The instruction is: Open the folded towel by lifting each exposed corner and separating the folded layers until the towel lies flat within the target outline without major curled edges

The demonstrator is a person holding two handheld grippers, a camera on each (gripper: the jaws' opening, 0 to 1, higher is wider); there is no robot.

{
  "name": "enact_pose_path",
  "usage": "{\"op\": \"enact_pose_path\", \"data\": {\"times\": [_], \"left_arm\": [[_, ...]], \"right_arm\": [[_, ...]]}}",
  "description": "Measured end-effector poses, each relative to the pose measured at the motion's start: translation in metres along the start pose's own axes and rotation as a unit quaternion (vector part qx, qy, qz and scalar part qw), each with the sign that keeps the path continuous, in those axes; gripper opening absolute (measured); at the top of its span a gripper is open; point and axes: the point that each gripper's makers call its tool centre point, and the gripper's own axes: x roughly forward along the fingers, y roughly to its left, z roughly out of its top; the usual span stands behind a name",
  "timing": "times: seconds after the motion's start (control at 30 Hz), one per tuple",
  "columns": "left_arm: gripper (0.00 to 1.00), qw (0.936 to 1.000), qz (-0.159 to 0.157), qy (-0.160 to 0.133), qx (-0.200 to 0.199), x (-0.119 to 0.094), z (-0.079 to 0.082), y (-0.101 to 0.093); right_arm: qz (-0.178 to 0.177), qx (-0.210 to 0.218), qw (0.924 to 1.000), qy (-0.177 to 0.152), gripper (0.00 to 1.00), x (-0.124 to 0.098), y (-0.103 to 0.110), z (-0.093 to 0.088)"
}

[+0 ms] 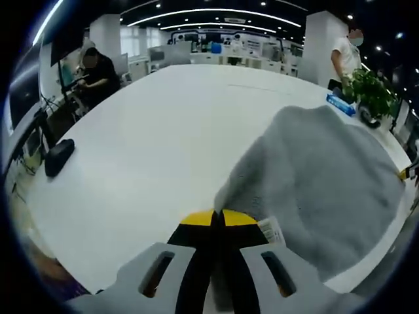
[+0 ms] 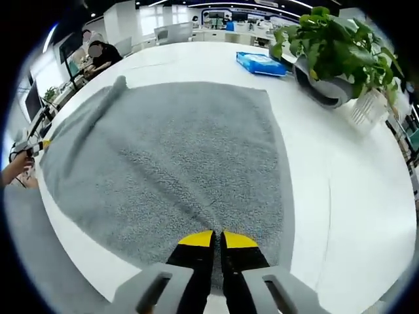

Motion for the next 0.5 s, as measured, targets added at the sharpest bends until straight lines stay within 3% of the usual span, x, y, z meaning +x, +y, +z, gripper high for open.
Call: {"op": "enact_pose_path", "data": {"times": [0.27,0.5], "left_arm": [[0.02,0.9999,0.005,-0.010,-0.006,-0.003,-0.001,0.000],[0.02,0.9999,0.008,-0.001,-0.014,-0.003,0.001,-0.001]], "right_arm": [[-0.012,0.018,0.9996,-0.019,0.01,-0.010,-0.001,-0.017],[-0.027,0.026,0.9984,-0.043,0.01,-0.011,-0.001,-0.018]]}}
